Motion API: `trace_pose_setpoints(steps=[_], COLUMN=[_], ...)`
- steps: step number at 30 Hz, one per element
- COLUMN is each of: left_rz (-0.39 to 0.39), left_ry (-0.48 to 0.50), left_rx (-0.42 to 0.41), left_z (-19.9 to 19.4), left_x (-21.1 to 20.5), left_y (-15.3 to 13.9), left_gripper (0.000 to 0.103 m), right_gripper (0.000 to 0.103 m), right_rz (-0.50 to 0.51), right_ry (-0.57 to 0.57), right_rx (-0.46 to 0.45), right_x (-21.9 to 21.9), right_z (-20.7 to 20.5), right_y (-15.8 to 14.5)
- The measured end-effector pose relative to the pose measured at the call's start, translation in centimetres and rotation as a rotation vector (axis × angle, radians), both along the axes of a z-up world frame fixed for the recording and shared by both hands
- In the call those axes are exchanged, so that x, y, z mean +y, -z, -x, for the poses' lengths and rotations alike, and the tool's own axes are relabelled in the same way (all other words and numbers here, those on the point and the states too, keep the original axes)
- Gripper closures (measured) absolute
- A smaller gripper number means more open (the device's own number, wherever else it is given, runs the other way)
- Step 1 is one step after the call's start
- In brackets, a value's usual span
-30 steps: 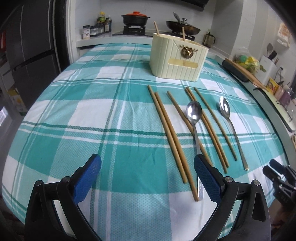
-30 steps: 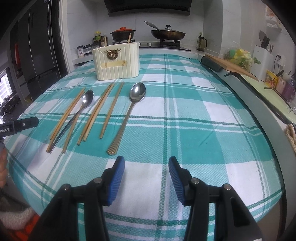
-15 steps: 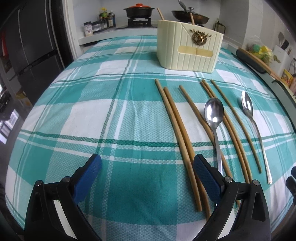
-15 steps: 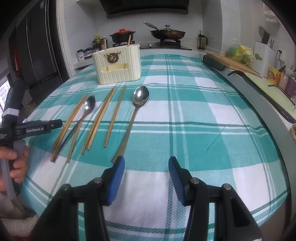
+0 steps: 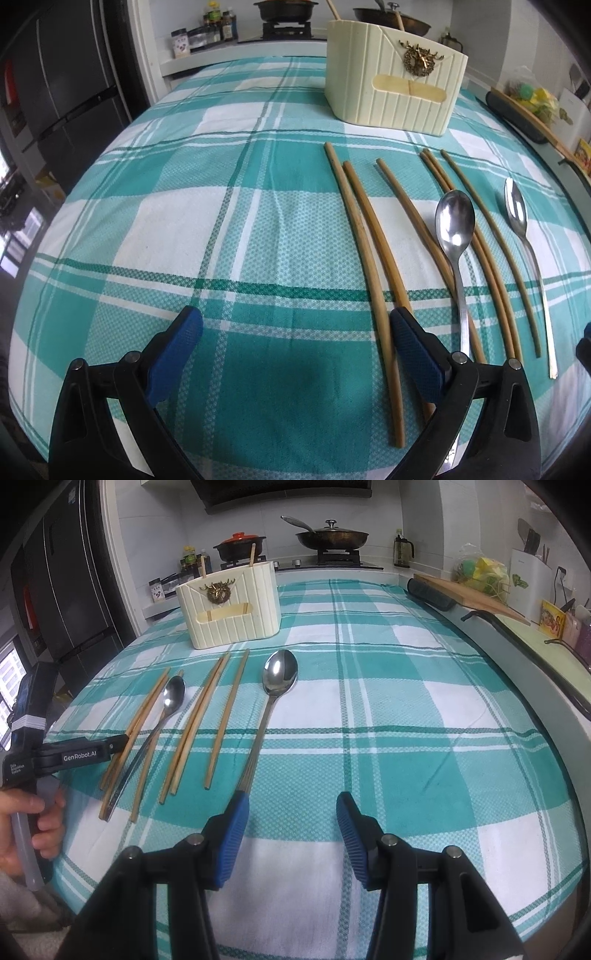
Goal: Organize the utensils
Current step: 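Lower the right tool and grasp the steel spoon by its bowl, then grasp another wooden chopstick with the left tool while the right tool lifts the spoon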
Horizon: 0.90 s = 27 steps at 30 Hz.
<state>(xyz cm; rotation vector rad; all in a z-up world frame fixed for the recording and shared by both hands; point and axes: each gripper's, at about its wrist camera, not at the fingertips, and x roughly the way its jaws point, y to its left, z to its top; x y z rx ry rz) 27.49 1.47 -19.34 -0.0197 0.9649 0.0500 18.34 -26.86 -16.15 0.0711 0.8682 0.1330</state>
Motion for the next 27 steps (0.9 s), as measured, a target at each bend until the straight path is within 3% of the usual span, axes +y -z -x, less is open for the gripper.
trace_pose_setpoints(steps=[7,11,13,19,24,27], left_rz=[0.001,0.002,0.003,0.009,0.014,0.02], left_ry=[-0.001,0.009,0.027,0.055,0.062,0.055], left_rx=[-0.005,0.002,0.01,0.049,0.068,0.072], left_z=[0.3,0.2,0.0,-2.9,-6.0,-7.8], left_x=[0.0,0.0,0.1,0.6,1.0,1.0], left_y=[0.1,0.1,0.1,-0.1,-0.1,-0.2], left_gripper=[0.0,0.0,0.0,0.001,0.001,0.007], right_gripper=[0.053,0.053,0.053,0.053,0.053,0.053], right_rz=[-0.042,-0.019,0.031,0.112,0.12,0.126], right_ry=[0.002,0.002,-0.004,-0.019,-0.012,-0.007], right_rx=[0.039,0.101,0.085,0.078,0.074,0.065], right_x=[1.6,2.8,3.5,4.4,4.3,4.2], right_z=[-5.1,-8.1,-8.8,-11.2,-13.8,-15.3], right_y=[0.6,2.0,2.0,2.3,2.3,2.5])
